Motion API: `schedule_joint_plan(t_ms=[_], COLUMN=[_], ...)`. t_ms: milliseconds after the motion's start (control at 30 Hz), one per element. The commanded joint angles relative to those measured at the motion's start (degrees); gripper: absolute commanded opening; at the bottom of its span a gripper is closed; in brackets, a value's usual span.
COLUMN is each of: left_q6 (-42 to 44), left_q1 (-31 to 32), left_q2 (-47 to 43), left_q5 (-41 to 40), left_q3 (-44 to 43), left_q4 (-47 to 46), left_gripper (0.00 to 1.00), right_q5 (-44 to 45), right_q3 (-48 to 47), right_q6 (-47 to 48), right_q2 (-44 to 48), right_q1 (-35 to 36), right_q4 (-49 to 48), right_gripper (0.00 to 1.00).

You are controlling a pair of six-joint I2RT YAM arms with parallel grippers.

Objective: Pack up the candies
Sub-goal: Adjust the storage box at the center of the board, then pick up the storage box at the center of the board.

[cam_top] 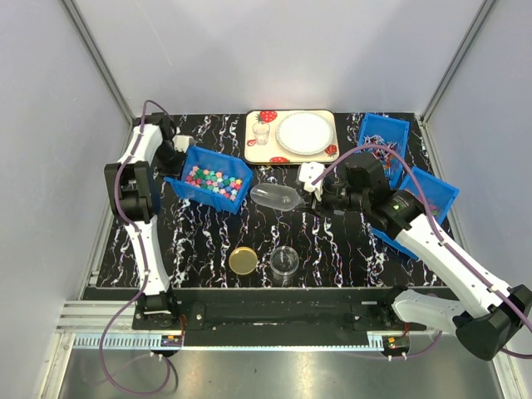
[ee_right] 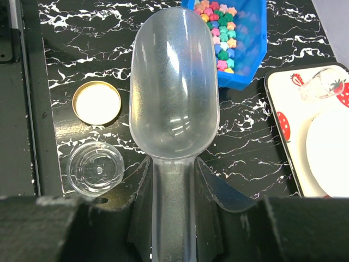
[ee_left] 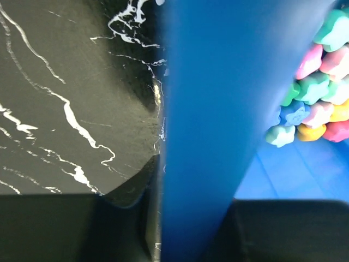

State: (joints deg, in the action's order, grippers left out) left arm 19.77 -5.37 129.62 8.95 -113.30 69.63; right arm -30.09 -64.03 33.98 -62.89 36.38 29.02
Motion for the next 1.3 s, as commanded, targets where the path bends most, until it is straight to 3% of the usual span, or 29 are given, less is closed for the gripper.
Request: schedule_joint_plan(t_ms=[0, 167, 233, 500, 667, 833, 1033, 1267], left_q6=[0.89, 1.15, 0.62, -1.05, -2.72, -4.56, -5.97, -7.2], left_q1=[-0.35, -0.35, -0.43, -0.17, 1.23, 4.04, 3.87, -1.4], left_q2=[0.72, 0.9, 0.46, -3.58, -10.16, -15.97, -16.25, -10.71], left_q5=[0.01, -0.43, -0.43, 2.99, 7.04, 8.09, 18.99, 34.8], left_q3=[-1.58, 0.0, 0.88, 1.67, 5.18, 11.69, 13.45, 10.82], left_q4=[0.69, 0.51, -0.45, -2.3, -5.28, -9.94, -9.77, -8.63], left_gripper=[0.18, 0.1, 0.0, 0.0, 0.0, 0.0, 0.0, 0.0], right_q5=[-1.73, -1.64, -1.47, 2.22, 11.09, 20.74, 27.71, 21.31], right_q3=[-2.06, -2.33, -2.42, -6.71, -11.37, -20.5, -30.36, -31.33], right_q6=[-0.58, -0.58, -0.58, -2.6, -1.9, 0.56, 0.66, -2.95], right_q2=[-0.21, -0.3, -0.48, -4.07, -8.99, -17.34, -23.5, -17.19], right_q1=[0.36, 0.36, 0.45, 0.79, 3.69, 7.65, 8.36, 8.44], right_q4=[-0.8, -0.71, -0.71, 0.34, 2.62, 10.79, 15.9, 13.96], right_gripper=[0.0, 0.0, 0.0, 0.0, 0.0, 0.0, 0.0, 0.0])
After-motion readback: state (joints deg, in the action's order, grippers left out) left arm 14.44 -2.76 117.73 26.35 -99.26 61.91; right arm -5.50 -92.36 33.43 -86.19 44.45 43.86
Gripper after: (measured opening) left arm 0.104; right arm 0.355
